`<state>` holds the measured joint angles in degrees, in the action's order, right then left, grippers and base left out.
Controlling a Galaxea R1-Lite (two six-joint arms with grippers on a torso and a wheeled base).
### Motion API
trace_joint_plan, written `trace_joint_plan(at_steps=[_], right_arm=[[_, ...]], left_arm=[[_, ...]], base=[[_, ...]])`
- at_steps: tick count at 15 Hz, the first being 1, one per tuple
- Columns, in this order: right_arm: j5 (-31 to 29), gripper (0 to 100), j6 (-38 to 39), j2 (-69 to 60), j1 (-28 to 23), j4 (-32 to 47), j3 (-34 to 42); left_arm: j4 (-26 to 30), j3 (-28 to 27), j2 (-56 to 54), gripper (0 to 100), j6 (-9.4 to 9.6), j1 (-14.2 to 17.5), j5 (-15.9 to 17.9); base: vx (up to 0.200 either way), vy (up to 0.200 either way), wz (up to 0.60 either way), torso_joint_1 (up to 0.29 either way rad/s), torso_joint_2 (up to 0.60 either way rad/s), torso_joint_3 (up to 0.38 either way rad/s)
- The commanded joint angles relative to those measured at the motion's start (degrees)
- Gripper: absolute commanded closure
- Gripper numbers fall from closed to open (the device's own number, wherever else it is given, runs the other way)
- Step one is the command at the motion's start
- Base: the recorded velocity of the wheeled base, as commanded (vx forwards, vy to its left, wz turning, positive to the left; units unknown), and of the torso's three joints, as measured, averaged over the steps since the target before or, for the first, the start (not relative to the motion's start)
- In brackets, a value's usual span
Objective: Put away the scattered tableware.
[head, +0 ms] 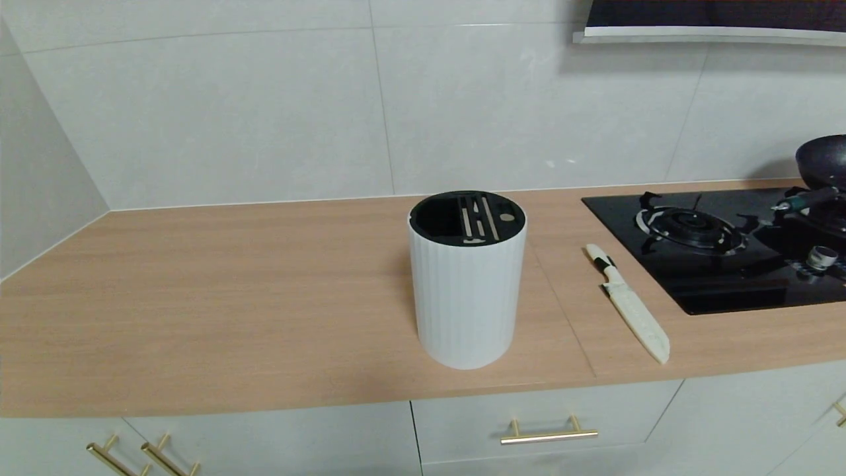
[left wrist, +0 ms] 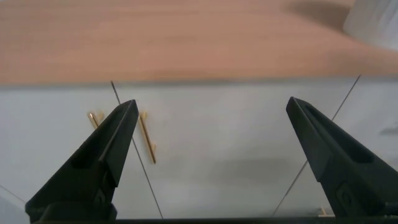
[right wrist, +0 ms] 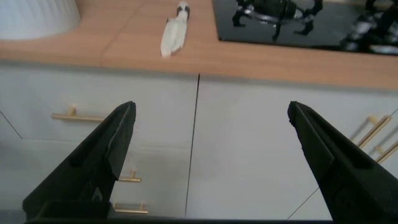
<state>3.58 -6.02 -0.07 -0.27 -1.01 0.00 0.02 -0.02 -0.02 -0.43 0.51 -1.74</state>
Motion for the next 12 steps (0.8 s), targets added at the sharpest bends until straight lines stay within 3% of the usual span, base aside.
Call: trace_joint_plan(at_steps=[1,12], right_arm=[[0.02,0,-0.04,0.07,0.0,-0.04,0.0],[0.02,0,0.05,0.07,0.0,-0.04,0.0]], left_arm=[[-0.02,0.02,0.02,0,-0.01,0.02,-0.01],[-0.02,0.02,0.02,0,-0.01,0.02,-0.01]], base=[[0.0,0.0,0.0,0.246,-0.52,-0.286],[0.0,0.0,0.0,0.262,-0.56,-0.299]])
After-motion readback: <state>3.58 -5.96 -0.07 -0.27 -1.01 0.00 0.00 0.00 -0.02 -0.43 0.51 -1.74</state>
